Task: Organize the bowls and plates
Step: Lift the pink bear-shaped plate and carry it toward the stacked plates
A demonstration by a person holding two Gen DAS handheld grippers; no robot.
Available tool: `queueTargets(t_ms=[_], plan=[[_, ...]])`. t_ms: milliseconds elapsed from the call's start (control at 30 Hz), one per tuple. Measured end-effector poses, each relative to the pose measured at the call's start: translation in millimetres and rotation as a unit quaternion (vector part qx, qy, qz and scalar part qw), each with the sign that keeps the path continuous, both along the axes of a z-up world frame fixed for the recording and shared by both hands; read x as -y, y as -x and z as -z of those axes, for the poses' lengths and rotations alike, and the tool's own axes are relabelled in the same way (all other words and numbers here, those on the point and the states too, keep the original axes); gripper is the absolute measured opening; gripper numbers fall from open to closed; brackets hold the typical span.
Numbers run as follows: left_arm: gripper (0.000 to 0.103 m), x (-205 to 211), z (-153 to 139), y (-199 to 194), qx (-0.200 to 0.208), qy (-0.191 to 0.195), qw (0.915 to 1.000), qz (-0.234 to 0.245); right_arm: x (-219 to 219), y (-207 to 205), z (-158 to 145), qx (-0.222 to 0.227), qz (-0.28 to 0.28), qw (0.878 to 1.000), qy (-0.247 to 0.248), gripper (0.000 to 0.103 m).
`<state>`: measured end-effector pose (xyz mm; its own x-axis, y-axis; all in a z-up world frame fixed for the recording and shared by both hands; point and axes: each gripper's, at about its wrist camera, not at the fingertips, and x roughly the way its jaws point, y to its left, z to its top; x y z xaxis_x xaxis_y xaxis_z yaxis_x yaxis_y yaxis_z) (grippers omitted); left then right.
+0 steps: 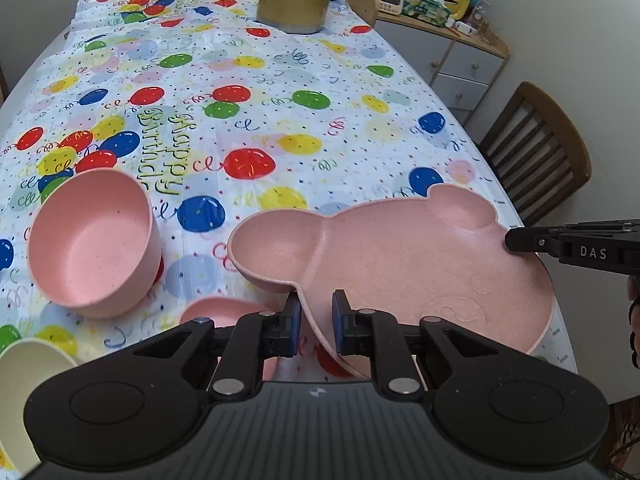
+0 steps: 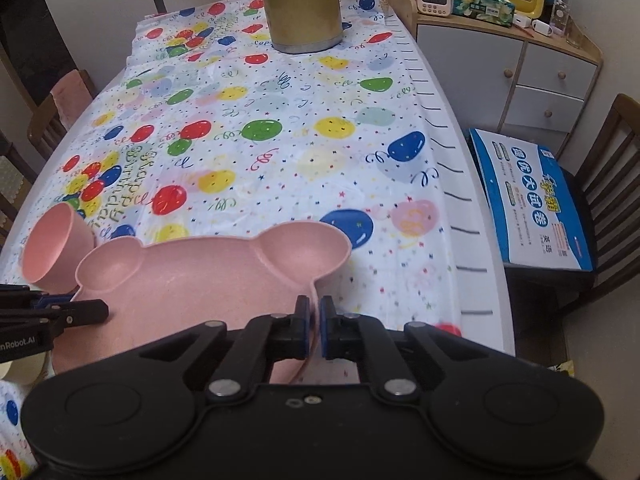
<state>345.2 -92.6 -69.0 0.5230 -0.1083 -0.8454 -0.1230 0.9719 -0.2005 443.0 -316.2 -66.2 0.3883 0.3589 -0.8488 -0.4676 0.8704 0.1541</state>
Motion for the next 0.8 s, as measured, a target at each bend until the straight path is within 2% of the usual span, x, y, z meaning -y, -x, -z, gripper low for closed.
queueTargets(t_ms=[367,800], plan=[[0.015,26,-24,64,0.006,-0.005,0.9995,0.032,39,69,-27,-0.001,0.005,1.000,-0.024,0.004],[0.015,41,-28,129,0.000,-0.005,0.9992,0.040,70,152,-43,0.003,0.010,0.999,-0.041,0.004]])
